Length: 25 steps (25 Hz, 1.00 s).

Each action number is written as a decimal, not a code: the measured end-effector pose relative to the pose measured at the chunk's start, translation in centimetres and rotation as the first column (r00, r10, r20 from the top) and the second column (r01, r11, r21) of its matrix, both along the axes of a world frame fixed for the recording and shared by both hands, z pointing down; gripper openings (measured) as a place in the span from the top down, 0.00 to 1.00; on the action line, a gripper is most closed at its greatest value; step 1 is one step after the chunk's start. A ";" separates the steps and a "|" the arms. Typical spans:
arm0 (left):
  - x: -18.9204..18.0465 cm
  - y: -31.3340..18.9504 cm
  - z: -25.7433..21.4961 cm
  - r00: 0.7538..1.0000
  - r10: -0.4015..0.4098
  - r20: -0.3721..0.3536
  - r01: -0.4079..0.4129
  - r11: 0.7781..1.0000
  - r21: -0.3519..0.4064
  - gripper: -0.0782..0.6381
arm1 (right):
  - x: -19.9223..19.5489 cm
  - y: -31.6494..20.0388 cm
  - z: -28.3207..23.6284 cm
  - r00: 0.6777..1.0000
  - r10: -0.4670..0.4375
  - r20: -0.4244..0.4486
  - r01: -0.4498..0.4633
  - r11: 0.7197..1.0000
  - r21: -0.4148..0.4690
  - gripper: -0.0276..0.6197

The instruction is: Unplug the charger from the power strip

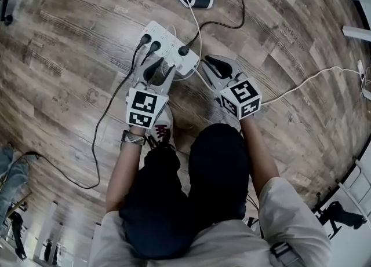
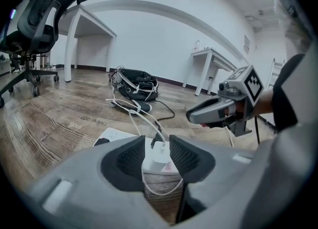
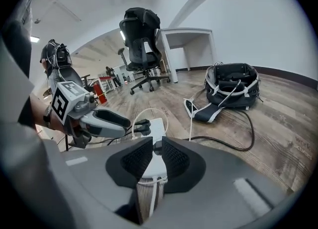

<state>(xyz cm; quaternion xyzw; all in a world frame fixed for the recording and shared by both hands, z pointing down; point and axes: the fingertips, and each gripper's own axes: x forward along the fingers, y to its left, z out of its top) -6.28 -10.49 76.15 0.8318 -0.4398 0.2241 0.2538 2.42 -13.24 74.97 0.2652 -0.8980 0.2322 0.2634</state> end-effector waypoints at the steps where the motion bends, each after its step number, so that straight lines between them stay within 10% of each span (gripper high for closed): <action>1: 0.3 0.1 0.4 1.000 0.003 0.000 -0.003 1.000 0.006 0.68 | 0.0 0.1 0.7 1.000 -0.002 -0.005 0.002 1.000 -0.002 0.86; 25: 2.5 -0.4 5.2 0.999 0.034 0.042 -0.034 0.999 0.013 0.66 | -2.2 1.5 8.6 0.980 -0.189 -0.069 0.192 0.981 0.040 0.86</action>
